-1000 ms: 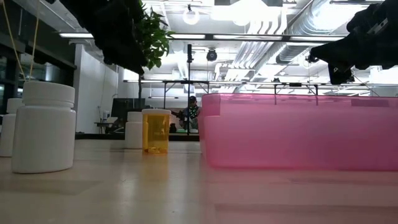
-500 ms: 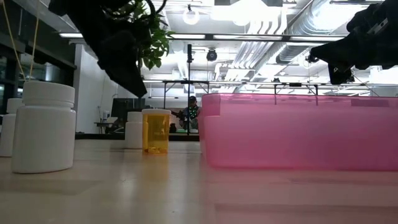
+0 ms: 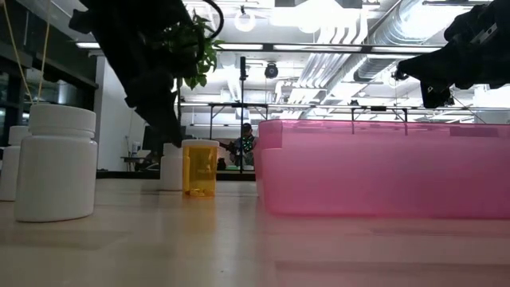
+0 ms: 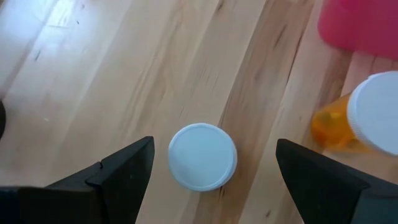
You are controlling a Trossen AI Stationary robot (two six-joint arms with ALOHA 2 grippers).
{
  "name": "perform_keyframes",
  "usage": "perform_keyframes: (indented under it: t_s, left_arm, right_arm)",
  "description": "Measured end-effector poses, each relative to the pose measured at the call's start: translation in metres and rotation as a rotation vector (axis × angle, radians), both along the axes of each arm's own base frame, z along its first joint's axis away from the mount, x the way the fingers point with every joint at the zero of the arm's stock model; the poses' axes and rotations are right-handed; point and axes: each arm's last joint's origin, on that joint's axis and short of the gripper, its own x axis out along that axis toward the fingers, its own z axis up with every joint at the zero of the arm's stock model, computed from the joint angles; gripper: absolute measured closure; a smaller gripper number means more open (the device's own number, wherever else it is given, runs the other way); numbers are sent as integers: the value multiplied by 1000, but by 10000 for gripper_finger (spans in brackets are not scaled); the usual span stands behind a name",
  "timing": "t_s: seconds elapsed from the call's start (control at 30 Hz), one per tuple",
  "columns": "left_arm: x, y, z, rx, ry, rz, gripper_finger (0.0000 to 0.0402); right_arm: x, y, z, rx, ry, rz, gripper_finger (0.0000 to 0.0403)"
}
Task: Pick and place pill bottles into a basket
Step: Put the white pill bottle into the pink bin
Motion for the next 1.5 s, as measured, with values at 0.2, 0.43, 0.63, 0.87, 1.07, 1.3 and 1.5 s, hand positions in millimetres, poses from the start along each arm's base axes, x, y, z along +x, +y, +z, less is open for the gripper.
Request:
perform_keyframes:
  t_s: [0.2, 0.43, 0.63, 0.87, 1.07, 1.3, 1.5]
  left_arm:
    - [3, 0, -8, 3, 32, 0, 30]
    - [4, 0, -11, 5, 40, 1, 30]
    - [5, 1, -11, 33, 38, 2, 30]
    - [5, 1, -11, 60, 41, 3, 30]
    - [5, 1, -11, 73, 49, -18, 30]
    - [5, 1, -11, 87, 59, -42, 30]
    - [5, 0, -11, 62, 59, -56, 31]
  right_arm:
    - [0, 0, 0, 0, 0, 0, 399]
    - [0, 0, 0, -7, 1, 0, 400]
    - [0, 0, 0, -8, 1, 0, 402]
    - [0, 0, 0, -8, 1, 0, 401]
    - [0, 0, 0, -8, 1, 0, 400]
    - [0, 0, 0, -8, 1, 0, 399]
    - [0, 0, 0, -8, 1, 0, 400]
